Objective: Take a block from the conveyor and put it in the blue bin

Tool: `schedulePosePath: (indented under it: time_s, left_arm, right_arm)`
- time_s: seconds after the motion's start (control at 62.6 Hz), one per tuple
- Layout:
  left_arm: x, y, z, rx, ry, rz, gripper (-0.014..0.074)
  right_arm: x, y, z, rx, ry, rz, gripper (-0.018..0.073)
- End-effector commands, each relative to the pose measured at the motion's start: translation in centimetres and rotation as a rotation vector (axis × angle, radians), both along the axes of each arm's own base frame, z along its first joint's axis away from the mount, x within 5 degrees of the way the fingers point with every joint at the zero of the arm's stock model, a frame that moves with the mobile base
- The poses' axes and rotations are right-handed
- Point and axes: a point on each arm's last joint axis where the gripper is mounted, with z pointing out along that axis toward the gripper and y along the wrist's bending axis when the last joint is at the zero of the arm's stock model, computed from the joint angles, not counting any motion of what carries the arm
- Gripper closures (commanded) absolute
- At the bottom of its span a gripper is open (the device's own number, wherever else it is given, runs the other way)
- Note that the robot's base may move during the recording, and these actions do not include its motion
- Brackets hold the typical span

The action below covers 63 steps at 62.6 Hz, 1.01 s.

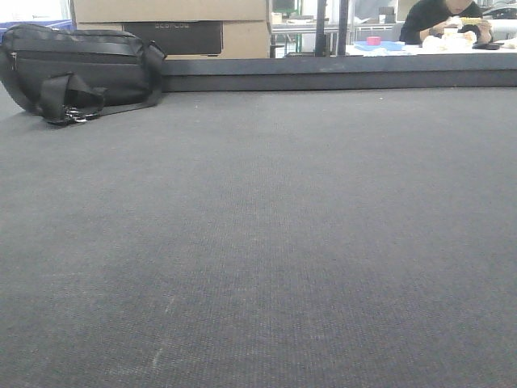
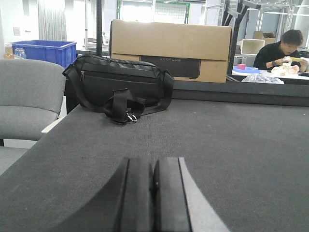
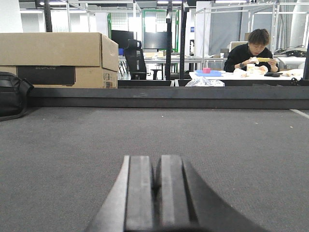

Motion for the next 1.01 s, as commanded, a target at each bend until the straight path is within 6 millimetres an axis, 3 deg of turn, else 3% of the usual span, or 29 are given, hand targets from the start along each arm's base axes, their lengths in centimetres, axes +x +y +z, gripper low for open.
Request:
schedulePosePath:
  time_s: [0.0,0.991]
  left_arm:
    - [-0.05,0.02,0.21,0.001,-0.021,0.004,0.0708]
    - [-0.07,0.02,0.36,0.007,-0.039,0.004,0.0708]
  right_arm:
    - [-0.01,-0.01,0.27,-0.002,-0.021,-0.002,0.0721]
    - [-0.05,-0.01,0.48,-0.02,-0.046,-0.005,0.0721]
